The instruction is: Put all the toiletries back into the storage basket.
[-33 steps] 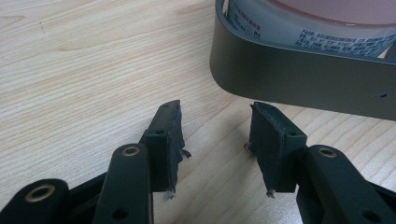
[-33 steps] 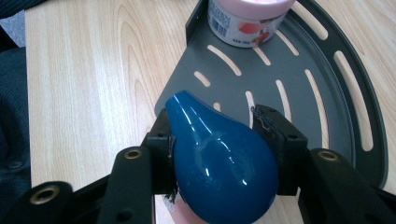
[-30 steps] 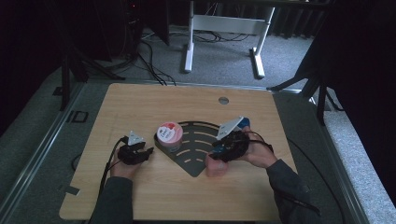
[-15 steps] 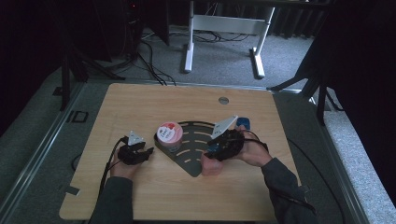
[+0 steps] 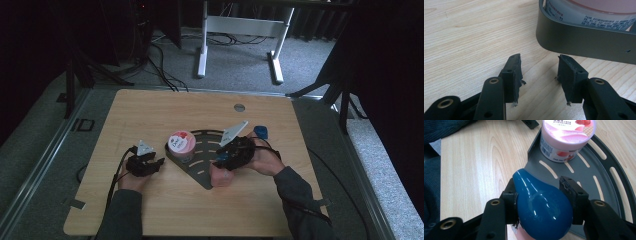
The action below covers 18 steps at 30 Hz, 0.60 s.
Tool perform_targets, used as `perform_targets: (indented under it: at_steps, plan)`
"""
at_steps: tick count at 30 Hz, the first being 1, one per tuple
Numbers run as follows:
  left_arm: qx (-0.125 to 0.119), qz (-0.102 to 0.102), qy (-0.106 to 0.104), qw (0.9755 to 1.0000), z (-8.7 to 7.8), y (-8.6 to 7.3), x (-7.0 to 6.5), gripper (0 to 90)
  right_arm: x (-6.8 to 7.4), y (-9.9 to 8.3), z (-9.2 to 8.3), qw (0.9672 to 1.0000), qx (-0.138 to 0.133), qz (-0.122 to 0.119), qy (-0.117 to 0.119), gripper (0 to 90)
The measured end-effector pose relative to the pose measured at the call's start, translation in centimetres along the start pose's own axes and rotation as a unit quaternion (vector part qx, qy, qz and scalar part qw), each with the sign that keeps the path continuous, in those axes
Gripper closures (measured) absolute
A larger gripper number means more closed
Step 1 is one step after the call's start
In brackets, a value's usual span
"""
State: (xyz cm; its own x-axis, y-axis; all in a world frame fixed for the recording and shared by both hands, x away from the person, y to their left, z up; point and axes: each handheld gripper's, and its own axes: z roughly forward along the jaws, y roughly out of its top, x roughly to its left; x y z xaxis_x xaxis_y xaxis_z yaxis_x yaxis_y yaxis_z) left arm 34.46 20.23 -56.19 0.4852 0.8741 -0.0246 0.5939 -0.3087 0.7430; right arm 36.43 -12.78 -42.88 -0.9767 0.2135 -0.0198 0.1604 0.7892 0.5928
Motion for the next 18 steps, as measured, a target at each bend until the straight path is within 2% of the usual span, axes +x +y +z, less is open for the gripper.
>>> perform_targets:
  at_steps: [18]
  plan:
    - [-0.001,-0.002,-0.001,1.0000,0.0,0.0,0.0,53.7,-0.9,1.5,0.9,1.0000,0.000,0.001,-0.004,54.0]
